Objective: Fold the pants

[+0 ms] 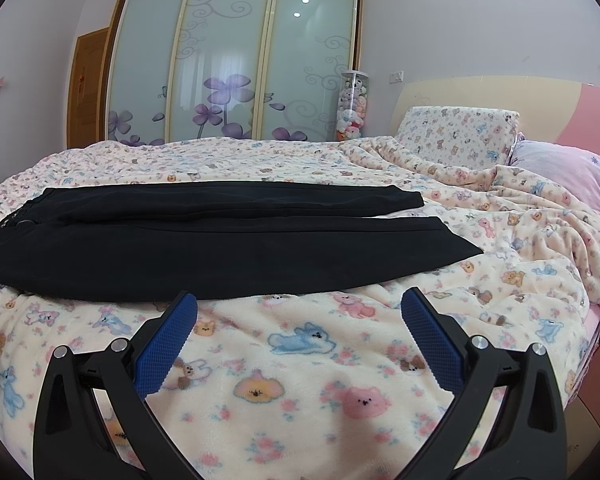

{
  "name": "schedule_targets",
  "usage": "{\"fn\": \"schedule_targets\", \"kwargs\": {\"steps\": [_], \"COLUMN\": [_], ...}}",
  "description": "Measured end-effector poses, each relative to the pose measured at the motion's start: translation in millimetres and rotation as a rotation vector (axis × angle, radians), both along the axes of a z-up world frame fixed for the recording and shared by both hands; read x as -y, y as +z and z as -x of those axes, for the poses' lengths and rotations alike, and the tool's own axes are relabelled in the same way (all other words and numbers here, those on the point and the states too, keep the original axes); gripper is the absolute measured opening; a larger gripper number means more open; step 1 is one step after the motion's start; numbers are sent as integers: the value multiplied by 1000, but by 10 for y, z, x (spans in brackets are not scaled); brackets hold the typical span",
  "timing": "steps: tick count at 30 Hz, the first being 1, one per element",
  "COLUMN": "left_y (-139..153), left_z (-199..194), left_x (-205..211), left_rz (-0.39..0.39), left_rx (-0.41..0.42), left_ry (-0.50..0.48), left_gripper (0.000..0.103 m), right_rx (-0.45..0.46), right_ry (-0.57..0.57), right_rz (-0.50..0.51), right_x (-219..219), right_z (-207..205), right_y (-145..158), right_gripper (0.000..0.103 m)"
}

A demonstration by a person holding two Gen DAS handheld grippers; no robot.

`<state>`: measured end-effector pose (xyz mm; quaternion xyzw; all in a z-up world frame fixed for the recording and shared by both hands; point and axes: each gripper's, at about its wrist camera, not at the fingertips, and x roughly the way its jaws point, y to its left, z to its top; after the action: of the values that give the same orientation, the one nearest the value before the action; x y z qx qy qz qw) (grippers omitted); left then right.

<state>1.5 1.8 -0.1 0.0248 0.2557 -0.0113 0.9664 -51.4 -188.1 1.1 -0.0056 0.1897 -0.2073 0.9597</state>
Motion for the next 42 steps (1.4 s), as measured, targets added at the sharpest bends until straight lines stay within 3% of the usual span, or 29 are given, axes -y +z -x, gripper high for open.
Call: {"fn": "schedule_targets", "kwargs": {"steps": [14, 22, 28, 36, 39, 42], "left_y": [-65, -41, 12, 187, 234, 224], "left_z": [34, 6, -54, -369, -553, -684], "left_x": [124, -22, -145, -107, -57, -24], "left_rz": [4, 31, 91, 105, 169, 217], "left_rx": [-3, -21, -36, -30, -31, -19], "left_ry": [-1, -3, 2, 21, 22, 38], "left_gripper": [101, 101, 101, 101, 101, 101], "right_rx": [8, 2, 7, -75, -115, -95], "right_ry": [2, 60, 155, 230, 204, 186], "right_rz": [-12, -112, -162, -375, -448, -512], "right_x": [-35, 148, 154, 755, 1128, 1546], "right_z": [17, 0, -27, -528, -889, -1149], "right_y": [50, 10, 182, 391, 505, 613], "right_gripper": [102, 102, 102, 102, 102, 102]}}
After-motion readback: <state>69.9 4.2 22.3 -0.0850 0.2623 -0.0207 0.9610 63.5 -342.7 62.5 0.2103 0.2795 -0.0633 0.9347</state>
